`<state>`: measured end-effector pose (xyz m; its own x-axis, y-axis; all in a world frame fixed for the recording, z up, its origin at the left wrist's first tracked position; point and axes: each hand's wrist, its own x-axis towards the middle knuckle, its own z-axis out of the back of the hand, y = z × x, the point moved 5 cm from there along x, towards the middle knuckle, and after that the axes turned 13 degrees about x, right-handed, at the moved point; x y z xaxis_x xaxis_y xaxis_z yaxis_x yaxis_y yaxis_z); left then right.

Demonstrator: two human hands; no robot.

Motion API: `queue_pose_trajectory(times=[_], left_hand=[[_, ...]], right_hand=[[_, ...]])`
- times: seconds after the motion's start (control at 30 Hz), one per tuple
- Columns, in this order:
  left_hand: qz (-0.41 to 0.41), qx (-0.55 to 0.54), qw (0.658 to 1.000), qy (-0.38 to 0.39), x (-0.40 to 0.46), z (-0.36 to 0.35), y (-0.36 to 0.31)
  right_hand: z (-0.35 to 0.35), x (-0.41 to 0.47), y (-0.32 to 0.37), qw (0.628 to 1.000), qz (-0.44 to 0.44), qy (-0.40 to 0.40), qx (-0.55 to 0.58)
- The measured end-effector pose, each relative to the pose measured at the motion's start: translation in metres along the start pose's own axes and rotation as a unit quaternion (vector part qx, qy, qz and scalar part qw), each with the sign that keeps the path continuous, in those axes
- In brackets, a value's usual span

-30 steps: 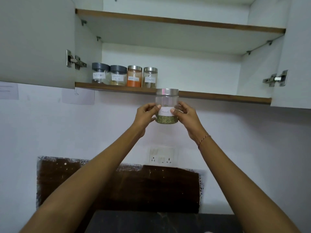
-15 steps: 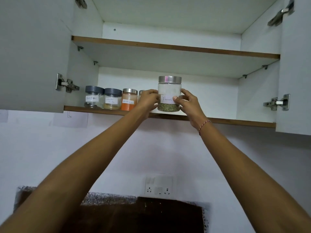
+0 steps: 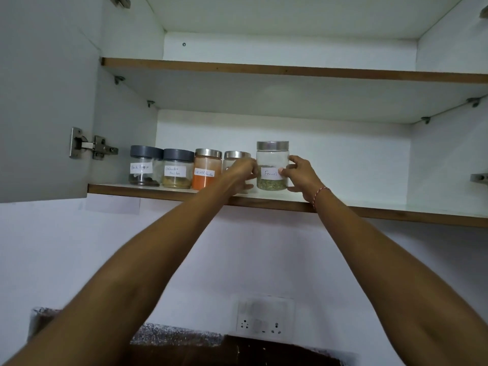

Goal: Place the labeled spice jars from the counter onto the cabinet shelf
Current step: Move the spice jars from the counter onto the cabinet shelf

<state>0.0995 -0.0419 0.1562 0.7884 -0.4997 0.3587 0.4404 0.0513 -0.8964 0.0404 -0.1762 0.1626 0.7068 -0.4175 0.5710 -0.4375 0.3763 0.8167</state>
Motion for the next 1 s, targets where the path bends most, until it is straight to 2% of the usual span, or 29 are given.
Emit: queue_pose_trajectory(times=[0.13, 0.23, 0.47, 0.57, 0.77, 1.0], left_hand=[[0.012, -0.072, 0.997, 0.008, 0.017, -0.005, 0.014], [0.009, -0.079, 0.997, 0.016, 0.027, -0.005, 0.021], [0.030, 0.047, 0.998, 0.017, 0.042, -0.008, 0.023], [0.039, 0.040, 0.998, 0.034, 0.048, -0.010, 0.027], [0.055, -0.015, 0.997, 0.042, 0.054, -0.007, 0.033], [0.055, 0.030, 0.997, 0.052, 0.057, -0.010, 0.032]], right_hand=[[-0.007, 0.014, -0.017, 0.998, -0.056, 0.006, -0.022], [-0.010, 0.022, -0.027, 0.997, -0.057, -0.003, -0.055], [-0.008, 0.036, -0.034, 0.990, -0.057, -0.057, -0.112], [-0.008, 0.042, -0.040, 0.988, -0.064, -0.056, -0.130], [-0.016, 0.049, -0.045, 0.982, -0.088, -0.007, -0.164], [-0.023, 0.047, -0.044, 0.976, -0.099, 0.046, -0.190]])
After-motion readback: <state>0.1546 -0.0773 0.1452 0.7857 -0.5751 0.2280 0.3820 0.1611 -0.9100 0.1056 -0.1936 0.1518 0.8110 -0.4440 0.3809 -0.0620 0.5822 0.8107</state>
